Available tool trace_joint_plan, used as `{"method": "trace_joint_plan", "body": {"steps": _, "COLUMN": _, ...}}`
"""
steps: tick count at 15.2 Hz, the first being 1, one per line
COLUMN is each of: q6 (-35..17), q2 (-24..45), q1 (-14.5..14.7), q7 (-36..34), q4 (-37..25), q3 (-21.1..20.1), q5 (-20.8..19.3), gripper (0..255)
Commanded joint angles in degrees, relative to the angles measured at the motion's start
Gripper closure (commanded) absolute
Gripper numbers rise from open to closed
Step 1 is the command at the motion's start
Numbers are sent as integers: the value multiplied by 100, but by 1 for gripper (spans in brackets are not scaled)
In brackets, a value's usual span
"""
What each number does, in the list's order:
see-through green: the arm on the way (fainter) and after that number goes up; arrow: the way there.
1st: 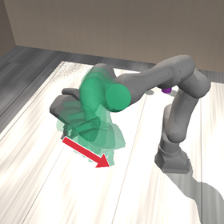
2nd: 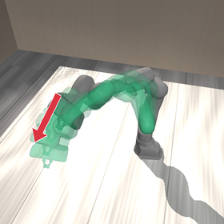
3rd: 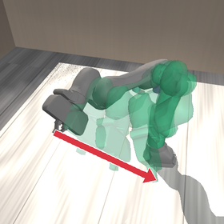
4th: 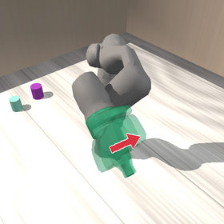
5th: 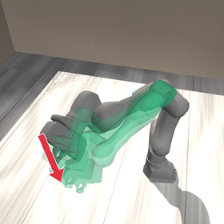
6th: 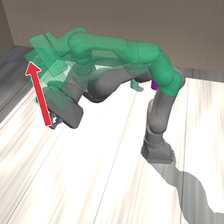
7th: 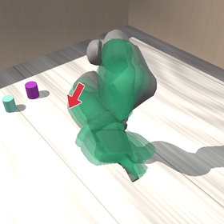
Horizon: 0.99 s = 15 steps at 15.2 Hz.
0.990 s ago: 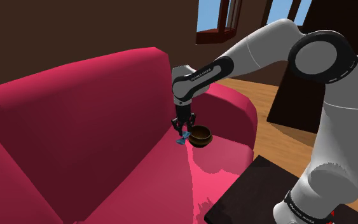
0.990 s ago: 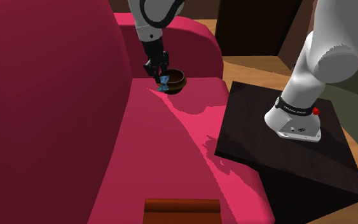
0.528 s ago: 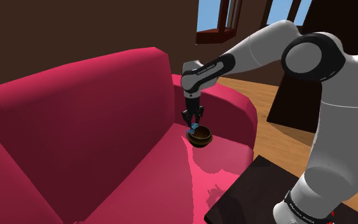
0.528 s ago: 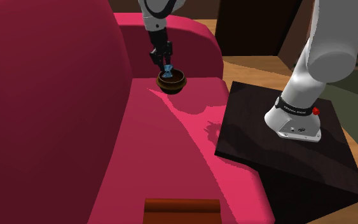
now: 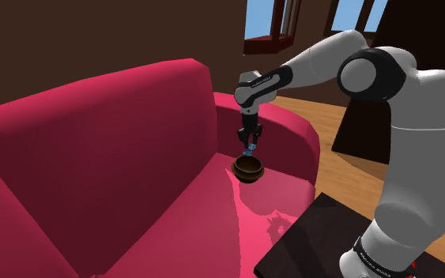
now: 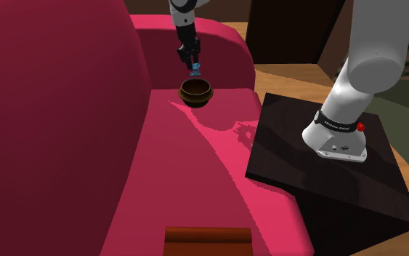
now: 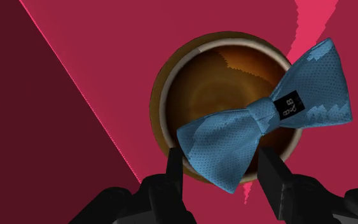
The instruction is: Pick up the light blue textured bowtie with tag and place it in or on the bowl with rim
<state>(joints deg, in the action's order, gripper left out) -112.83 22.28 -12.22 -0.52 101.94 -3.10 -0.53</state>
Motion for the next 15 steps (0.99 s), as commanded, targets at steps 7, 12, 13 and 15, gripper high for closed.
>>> {"method": "trace_joint_plan", "body": {"steps": 7, "q6": -462, "q2": 304, "q1": -15, "q7": 29, "q4": 159, "q3": 18, "q5": -19, "gripper": 255}}
{"method": "trace_joint_plan", "body": {"steps": 12, "q6": -760, "q2": 530, "q1": -11, "q7": 25, "q4": 231, "q3": 24, "q5": -31, "gripper": 255}}
{"method": "trace_joint_plan", "body": {"steps": 13, "q6": -855, "q2": 608, "q1": -9, "q7": 23, "q4": 248, "q3": 27, "q5": -35, "gripper": 255}}
{"method": "trace_joint_plan", "body": {"steps": 15, "q6": -855, "q2": 608, "q1": -9, "q7": 23, "q4": 248, "q3": 27, "q5": -35, "gripper": 255}}
